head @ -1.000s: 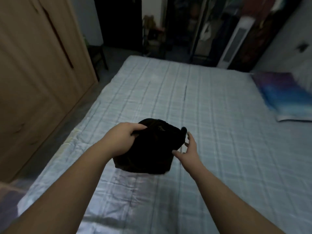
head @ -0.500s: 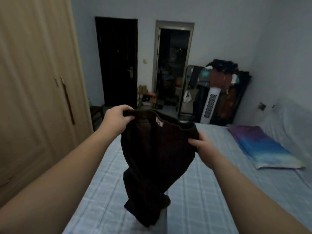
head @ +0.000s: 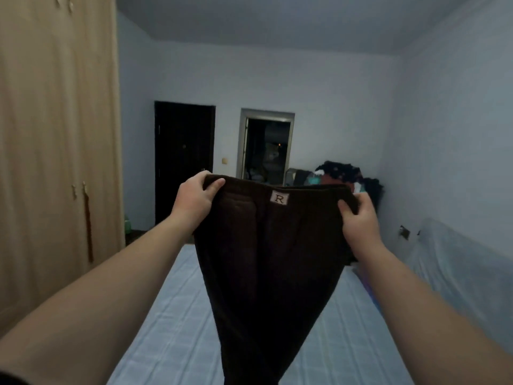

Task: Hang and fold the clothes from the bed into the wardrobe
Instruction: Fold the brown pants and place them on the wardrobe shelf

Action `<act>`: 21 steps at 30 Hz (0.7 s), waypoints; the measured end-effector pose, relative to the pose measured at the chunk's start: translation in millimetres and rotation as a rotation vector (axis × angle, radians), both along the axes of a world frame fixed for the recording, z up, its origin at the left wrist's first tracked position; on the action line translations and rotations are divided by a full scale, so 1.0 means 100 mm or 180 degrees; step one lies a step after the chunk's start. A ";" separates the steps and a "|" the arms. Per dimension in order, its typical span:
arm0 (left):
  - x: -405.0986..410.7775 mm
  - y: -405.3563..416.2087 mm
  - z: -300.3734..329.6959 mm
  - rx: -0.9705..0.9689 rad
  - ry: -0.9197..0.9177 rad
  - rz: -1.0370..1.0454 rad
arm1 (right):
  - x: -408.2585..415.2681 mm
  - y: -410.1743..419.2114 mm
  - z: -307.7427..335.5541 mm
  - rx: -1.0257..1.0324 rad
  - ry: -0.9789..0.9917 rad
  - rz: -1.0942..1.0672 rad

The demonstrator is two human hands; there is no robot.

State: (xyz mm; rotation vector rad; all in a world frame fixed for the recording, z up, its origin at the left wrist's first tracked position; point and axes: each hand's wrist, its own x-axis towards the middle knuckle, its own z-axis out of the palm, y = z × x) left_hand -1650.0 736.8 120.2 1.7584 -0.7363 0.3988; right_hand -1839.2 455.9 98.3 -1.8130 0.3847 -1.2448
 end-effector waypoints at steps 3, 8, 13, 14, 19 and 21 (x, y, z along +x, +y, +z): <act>0.05 -0.06 0.51 0.0064 -0.0386 0.0017 | 0.05 -0.15 0.51 -0.0337 -0.0288 -0.0172; 0.21 -0.10 1.14 0.0273 -0.0323 -0.0236 | 0.21 -0.41 1.15 -0.0493 -0.0036 -0.0256; 0.17 -0.02 1.27 0.0459 0.0435 -0.1119 | 0.19 -0.45 1.47 -0.0384 0.0220 -0.0228; 0.18 -0.01 1.26 0.0495 0.0546 -0.1240 | 0.16 -0.45 1.50 -0.0329 0.0237 -0.0196; 0.29 0.02 1.15 0.0378 0.0476 -0.1117 | -0.08 -0.39 1.42 -0.0103 0.0240 0.0380; 0.28 0.01 1.10 0.0426 0.0319 -0.1038 | -0.16 -0.39 1.35 -0.0141 0.0414 0.0567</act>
